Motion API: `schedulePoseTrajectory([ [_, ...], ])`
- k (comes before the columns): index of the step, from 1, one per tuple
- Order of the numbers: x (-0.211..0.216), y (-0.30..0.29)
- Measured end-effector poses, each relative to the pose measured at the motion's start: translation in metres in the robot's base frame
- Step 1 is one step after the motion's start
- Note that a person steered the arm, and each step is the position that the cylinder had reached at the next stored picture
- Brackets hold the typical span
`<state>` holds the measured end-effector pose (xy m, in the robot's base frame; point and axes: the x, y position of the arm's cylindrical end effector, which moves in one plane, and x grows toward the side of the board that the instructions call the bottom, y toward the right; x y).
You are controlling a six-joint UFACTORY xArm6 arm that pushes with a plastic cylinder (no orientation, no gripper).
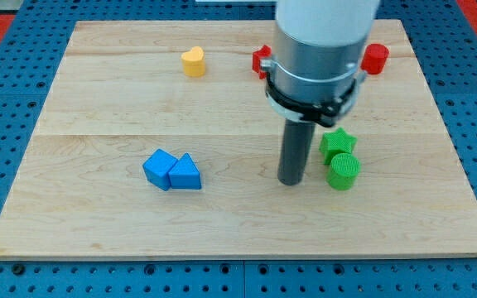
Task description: Move the red star near to the yellow hexagon
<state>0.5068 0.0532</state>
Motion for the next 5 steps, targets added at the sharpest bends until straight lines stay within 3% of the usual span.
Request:
schedulePoseTrajectory([
  [3,-0.104,-0.003],
  [5,-0.152,-0.029],
])
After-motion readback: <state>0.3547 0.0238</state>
